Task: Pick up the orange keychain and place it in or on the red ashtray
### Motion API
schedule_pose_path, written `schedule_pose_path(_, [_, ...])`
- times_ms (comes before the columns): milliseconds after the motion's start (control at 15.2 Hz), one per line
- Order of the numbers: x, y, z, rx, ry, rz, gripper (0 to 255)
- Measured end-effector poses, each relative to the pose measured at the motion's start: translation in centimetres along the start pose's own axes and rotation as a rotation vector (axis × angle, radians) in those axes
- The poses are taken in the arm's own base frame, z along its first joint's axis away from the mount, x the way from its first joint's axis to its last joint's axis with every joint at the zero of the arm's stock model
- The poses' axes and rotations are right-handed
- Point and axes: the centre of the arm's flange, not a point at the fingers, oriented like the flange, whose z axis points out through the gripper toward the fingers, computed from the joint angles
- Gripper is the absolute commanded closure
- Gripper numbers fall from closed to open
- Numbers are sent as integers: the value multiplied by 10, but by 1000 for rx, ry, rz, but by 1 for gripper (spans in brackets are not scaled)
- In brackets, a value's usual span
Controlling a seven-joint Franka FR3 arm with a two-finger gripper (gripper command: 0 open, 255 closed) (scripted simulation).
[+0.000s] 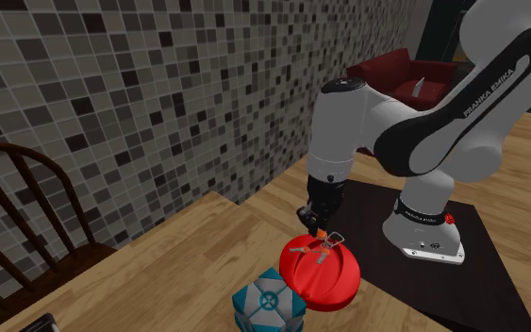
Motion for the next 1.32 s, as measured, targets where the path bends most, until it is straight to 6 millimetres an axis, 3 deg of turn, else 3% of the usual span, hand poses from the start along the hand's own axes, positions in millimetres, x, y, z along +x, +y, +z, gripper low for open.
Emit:
schedule_pose_path(858, [-3, 1, 68, 0, 0, 1, 255])
schedule_pose_path(1254, [-3, 2, 73, 1, 0, 1, 255])
schedule_pose_path(1320, [-3, 2, 73, 1, 0, 1, 0])
